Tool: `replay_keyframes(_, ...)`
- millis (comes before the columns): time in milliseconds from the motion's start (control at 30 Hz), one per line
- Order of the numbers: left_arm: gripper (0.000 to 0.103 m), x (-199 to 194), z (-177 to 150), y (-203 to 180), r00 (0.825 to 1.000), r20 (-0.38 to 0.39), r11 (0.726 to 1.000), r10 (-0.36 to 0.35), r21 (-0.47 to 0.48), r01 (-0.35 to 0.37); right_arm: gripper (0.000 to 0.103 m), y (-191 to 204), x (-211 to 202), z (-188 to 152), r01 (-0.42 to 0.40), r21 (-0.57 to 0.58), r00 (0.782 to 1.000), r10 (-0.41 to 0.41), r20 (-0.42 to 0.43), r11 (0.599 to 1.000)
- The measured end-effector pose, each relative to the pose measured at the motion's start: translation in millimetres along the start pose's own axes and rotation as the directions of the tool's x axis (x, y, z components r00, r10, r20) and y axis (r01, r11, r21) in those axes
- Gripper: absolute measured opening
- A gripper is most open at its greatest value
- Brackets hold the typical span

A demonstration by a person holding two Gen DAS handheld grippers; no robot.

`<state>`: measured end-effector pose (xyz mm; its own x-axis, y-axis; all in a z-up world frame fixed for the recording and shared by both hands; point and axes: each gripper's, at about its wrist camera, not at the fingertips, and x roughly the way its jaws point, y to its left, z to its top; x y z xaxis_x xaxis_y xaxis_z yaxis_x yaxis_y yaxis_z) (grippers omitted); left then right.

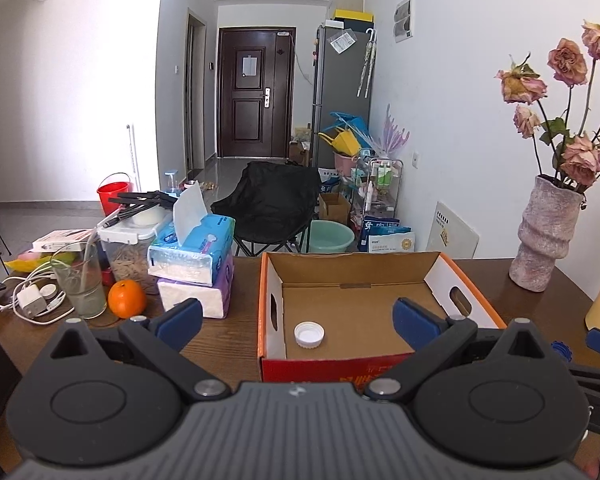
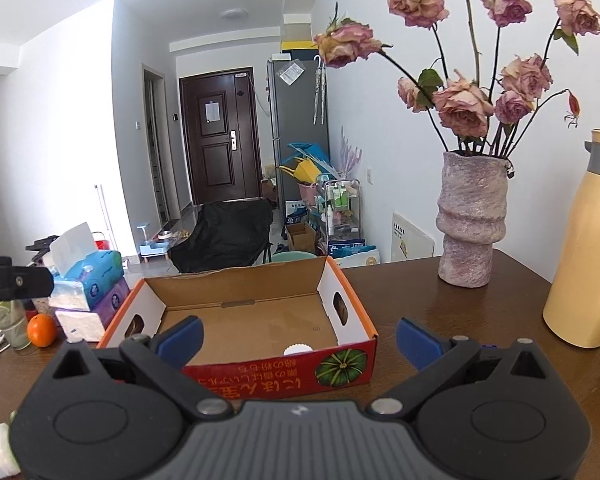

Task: Organize rigid objects
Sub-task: 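Withdraw both open tools from the box back over the table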

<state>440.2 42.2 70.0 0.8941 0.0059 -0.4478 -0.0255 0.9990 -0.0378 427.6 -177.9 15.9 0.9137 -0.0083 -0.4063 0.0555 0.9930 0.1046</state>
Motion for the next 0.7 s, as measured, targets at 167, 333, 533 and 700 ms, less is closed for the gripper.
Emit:
replay_keyframes(167, 0.103, -33, -11, -7, 1.0, 0.003, 1.0, 0.009, -0.004, -0.009, 0.103, -14, -27, -9, -0.003, 0.007, 1.0, 0.003, 0.001, 1.0)
replay_keyframes(333, 0.103, -61, -25, -12, 1.0, -0.001, 1.0, 0.008, -0.008, -0.008, 0.103, -26, -53, -21, -0.018, -0.003, 1.0, 0.018, 0.004, 1.0)
replay_keyframes(533, 0.103, -86, -48, -19, 1.0, -0.019, 1.0, 0.015, -0.015, -0.015, 0.103, -44, -79, -35, -0.027, 0.0, 1.0, 0.027, -0.004, 1.0)
replay_keyframes(700, 0.103, -100, -67, -23, 0.999, -0.048, 1.0, 0.021, -0.02, -0.022, 0.103, -62, -96, -48, -0.035, 0.012, 0.999, 0.035, -0.019, 0.999)
